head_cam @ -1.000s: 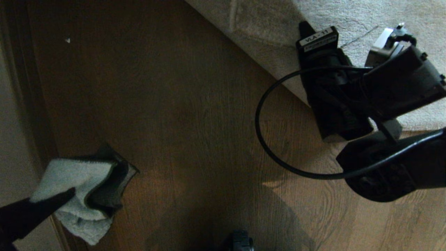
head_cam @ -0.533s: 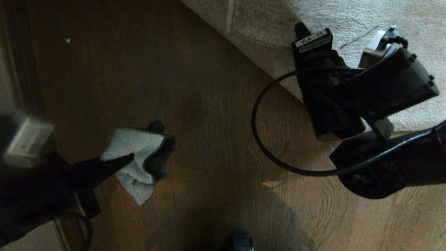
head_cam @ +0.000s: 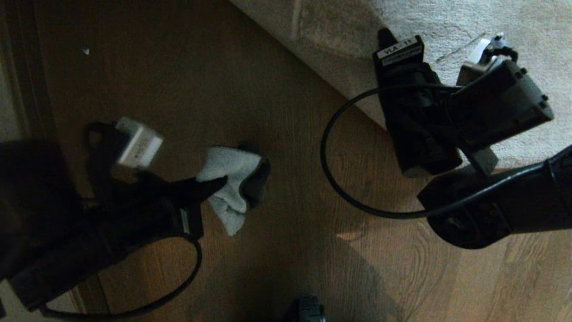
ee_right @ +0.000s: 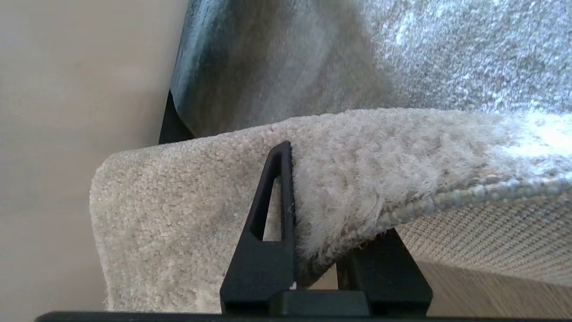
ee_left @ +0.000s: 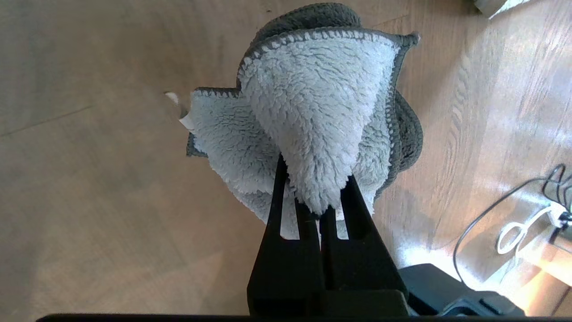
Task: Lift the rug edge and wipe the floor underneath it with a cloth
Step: Wipe the floor under the carpet with a rag
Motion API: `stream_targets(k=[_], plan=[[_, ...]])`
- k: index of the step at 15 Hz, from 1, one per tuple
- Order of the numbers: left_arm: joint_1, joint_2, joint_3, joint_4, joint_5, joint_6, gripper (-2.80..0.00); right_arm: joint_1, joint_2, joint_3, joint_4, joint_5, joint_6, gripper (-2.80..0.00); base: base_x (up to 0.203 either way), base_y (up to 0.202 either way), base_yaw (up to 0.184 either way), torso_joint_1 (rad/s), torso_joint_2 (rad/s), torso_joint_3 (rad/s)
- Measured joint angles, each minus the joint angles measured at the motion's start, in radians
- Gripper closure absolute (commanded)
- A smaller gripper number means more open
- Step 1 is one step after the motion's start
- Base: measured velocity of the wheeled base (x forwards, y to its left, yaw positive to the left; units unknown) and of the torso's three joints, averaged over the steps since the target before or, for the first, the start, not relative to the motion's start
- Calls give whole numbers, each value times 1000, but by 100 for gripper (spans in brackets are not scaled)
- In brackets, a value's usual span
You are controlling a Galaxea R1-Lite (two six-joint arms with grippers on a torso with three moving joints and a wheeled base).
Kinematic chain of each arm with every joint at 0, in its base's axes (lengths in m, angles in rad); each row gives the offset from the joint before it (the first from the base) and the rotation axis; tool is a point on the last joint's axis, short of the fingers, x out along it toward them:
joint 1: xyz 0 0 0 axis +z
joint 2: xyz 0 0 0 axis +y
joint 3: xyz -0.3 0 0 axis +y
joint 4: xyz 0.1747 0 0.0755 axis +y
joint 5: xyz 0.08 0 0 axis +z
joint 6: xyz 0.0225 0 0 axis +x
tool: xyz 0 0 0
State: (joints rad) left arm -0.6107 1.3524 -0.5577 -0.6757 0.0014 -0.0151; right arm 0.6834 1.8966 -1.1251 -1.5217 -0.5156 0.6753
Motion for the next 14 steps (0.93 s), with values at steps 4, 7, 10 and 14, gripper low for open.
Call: stream_targets(k=[4, 7, 10, 14], plan=[[-75, 113, -31, -72, 34, -28, 0, -23, 1, -5, -1, 1, 1, 0, 0, 0, 0, 0, 0, 0], [-113, 218, -83, -182, 69, -32, 0, -34, 0, -9, -1, 3, 1, 0, 0, 0, 0, 0, 0, 0], [-129, 324, -179, -257, 87, -33, 0, -37, 1, -15, 0, 2, 1, 0, 0, 0, 0, 0, 0, 0], [-131, 440, -282, -340, 113, -33, 0, -44, 4, -22, 0, 2, 0, 0, 0, 0, 0, 0, 0, 0]])
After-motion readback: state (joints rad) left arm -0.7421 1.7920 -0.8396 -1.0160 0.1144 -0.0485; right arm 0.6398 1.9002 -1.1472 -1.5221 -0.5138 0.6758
